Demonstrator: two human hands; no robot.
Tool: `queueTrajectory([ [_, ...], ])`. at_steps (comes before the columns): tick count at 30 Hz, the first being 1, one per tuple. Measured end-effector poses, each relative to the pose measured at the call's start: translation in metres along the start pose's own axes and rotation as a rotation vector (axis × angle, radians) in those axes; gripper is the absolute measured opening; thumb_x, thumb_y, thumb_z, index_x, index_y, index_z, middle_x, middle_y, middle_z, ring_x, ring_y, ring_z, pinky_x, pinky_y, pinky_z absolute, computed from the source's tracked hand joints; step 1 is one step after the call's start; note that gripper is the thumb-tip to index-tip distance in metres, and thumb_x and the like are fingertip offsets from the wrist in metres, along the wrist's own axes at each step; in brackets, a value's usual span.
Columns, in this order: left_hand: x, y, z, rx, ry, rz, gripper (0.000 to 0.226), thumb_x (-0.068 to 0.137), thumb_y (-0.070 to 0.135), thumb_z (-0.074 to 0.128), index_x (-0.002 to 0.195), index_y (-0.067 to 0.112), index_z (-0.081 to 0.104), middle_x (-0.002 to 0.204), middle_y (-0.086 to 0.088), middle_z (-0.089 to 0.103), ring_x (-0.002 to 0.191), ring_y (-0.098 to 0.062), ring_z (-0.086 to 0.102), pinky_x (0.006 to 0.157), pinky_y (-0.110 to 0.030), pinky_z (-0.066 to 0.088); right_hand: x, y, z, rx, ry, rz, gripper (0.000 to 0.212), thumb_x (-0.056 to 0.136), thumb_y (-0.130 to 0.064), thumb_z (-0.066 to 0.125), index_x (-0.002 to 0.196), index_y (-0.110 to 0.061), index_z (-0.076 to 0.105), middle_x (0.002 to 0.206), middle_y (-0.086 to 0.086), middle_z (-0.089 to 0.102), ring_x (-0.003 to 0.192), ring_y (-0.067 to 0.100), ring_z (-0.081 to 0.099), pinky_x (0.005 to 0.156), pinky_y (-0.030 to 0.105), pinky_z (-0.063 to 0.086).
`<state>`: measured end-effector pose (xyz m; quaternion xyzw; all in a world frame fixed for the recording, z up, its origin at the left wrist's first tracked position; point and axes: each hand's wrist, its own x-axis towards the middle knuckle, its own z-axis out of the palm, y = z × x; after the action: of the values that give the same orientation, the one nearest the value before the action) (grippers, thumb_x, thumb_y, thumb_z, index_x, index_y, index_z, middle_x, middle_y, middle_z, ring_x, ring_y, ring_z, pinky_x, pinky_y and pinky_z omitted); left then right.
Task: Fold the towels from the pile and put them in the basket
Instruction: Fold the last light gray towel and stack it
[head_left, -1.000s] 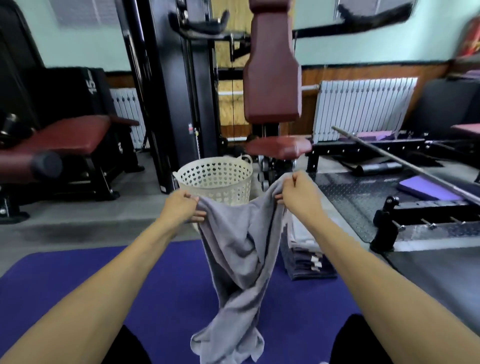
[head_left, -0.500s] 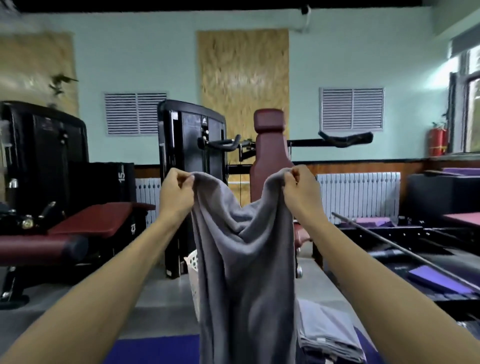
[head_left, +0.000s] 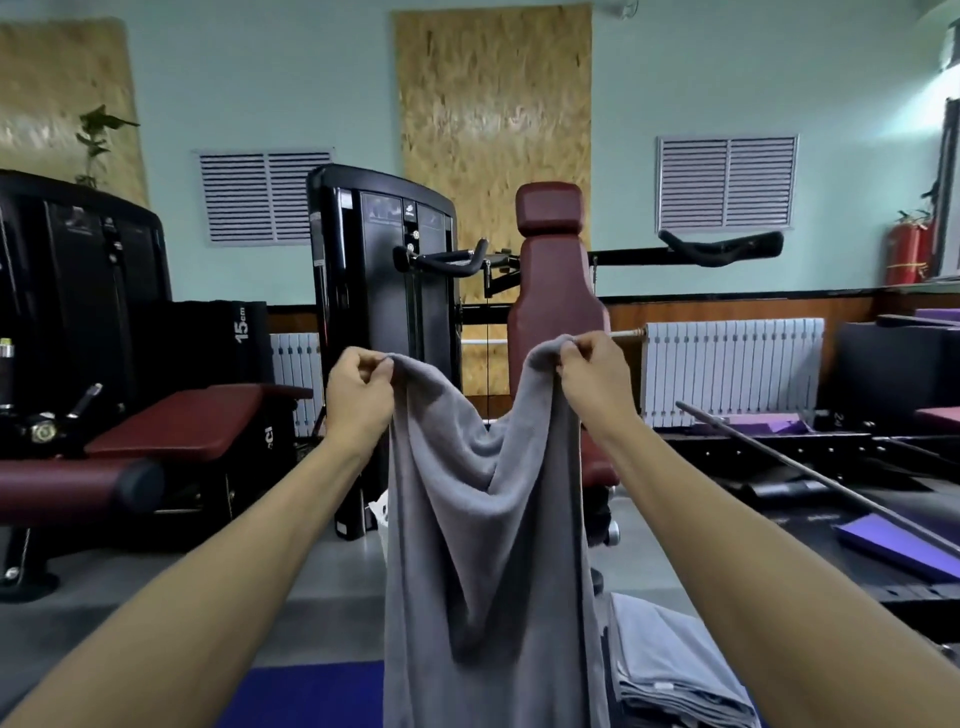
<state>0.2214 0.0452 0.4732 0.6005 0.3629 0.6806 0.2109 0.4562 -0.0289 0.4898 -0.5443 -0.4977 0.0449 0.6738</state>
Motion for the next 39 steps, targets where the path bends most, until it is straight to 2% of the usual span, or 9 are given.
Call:
queueTrajectory([
  [4, 0.048, -0.028, 0.027, 0.16, -0.105, -0.052, 0.017, 0.097, 0.011, 0.056, 0.082, 0.02, 0.054, 0.089, -0.005, 0.064, 0.093, -0.026, 0.065, 0.09, -0.043, 0.054, 0.051, 0.03, 0.018, 0.061, -0.007, 0.15, 0.011, 0.097, -0.019, 0.054, 0.105, -0.013, 0.059, 0.102, 0.002, 0.063, 0.102, 0.02, 0.061, 0.086, 0.033, 0.051],
  [7, 0.099, -0.036, 0.048, 0.165, -0.124, -0.066, 0.023, 0.096, 0.009, 0.056, 0.079, 0.024, 0.053, 0.089, -0.003, 0.062, 0.097, -0.029, 0.064, 0.093, -0.047, 0.053, 0.093, 0.037, 0.03, 0.217, -0.009, 0.203, 0.011, 0.088, -0.022, 0.06, 0.096, -0.016, 0.062, 0.102, 0.006, 0.067, 0.102, 0.021, 0.065, 0.094, 0.043, 0.054],
  [10, 0.145, -0.036, 0.063, 0.119, -0.067, -0.059, 0.022, 0.095, 0.007, 0.057, 0.078, 0.021, 0.054, 0.082, 0.002, 0.057, 0.092, -0.027, 0.062, 0.094, -0.049, 0.052, 0.13, 0.038, 0.04, 0.314, 0.017, 0.168, 0.003, 0.081, -0.024, 0.061, 0.082, -0.025, 0.064, 0.096, 0.005, 0.068, 0.101, 0.022, 0.067, 0.094, 0.045, 0.055],
  [14, 0.184, -0.025, 0.071, 0.022, -0.029, -0.031, 0.023, 0.094, 0.009, 0.058, 0.078, 0.024, 0.055, 0.082, 0.0, 0.059, 0.091, -0.026, 0.062, 0.094, -0.052, 0.053, 0.16, 0.025, 0.043, 0.355, 0.03, 0.109, 0.009, 0.08, -0.028, 0.061, 0.089, -0.024, 0.062, 0.098, 0.005, 0.069, 0.1, 0.02, 0.067, 0.094, 0.046, 0.055],
  [19, 0.195, -0.02, 0.062, -0.009, -0.068, 0.026, 0.018, 0.092, 0.015, 0.059, 0.078, 0.027, 0.058, 0.088, -0.005, 0.064, 0.098, -0.035, 0.066, 0.094, -0.053, 0.053, 0.166, 0.013, 0.043, 0.409, 0.037, 0.075, 0.002, 0.092, -0.018, 0.059, 0.091, -0.019, 0.06, 0.096, 0.004, 0.066, 0.101, 0.019, 0.066, 0.095, 0.043, 0.055],
  [28, 0.097, 0.005, 0.016, -0.01, -0.174, -0.057, 0.014, 0.094, 0.013, 0.06, 0.083, 0.022, 0.062, 0.093, -0.015, 0.069, 0.096, -0.036, 0.068, 0.091, -0.051, 0.055, 0.068, -0.007, 0.016, 0.429, -0.035, 0.146, 0.007, 0.098, -0.01, 0.059, 0.092, -0.01, 0.063, 0.094, 0.005, 0.064, 0.095, 0.014, 0.067, 0.083, 0.023, 0.058],
  [31, 0.041, 0.014, -0.008, 0.032, -0.231, -0.09, 0.014, 0.097, 0.01, 0.058, 0.086, 0.016, 0.062, 0.088, -0.013, 0.069, 0.079, -0.024, 0.071, 0.074, -0.034, 0.06, 0.011, -0.003, -0.002, 0.375, -0.059, 0.173, 0.007, 0.098, -0.012, 0.058, 0.097, -0.007, 0.063, 0.092, 0.005, 0.066, 0.09, 0.012, 0.069, 0.08, 0.023, 0.058],
  [34, -0.018, 0.021, -0.035, 0.076, -0.231, -0.12, 0.012, 0.097, 0.01, 0.059, 0.088, 0.014, 0.066, 0.075, -0.006, 0.068, 0.054, -0.004, 0.062, 0.053, -0.017, 0.051, -0.047, 0.004, -0.018, 0.296, -0.072, 0.196, 0.013, 0.1, -0.013, 0.054, 0.099, -0.005, 0.063, 0.088, 0.005, 0.067, 0.082, 0.007, 0.07, 0.076, 0.023, 0.059],
  [39, -0.083, 0.021, -0.069, 0.159, -0.227, -0.091, 0.009, 0.094, 0.016, 0.064, 0.089, 0.019, 0.072, 0.078, 0.006, 0.07, 0.063, 0.008, 0.062, 0.059, -0.009, 0.046, -0.109, 0.001, -0.039, 0.204, -0.091, 0.145, 0.019, 0.101, -0.011, 0.051, 0.085, -0.016, 0.061, 0.087, 0.001, 0.068, 0.085, 0.011, 0.07, 0.072, 0.021, 0.059],
])
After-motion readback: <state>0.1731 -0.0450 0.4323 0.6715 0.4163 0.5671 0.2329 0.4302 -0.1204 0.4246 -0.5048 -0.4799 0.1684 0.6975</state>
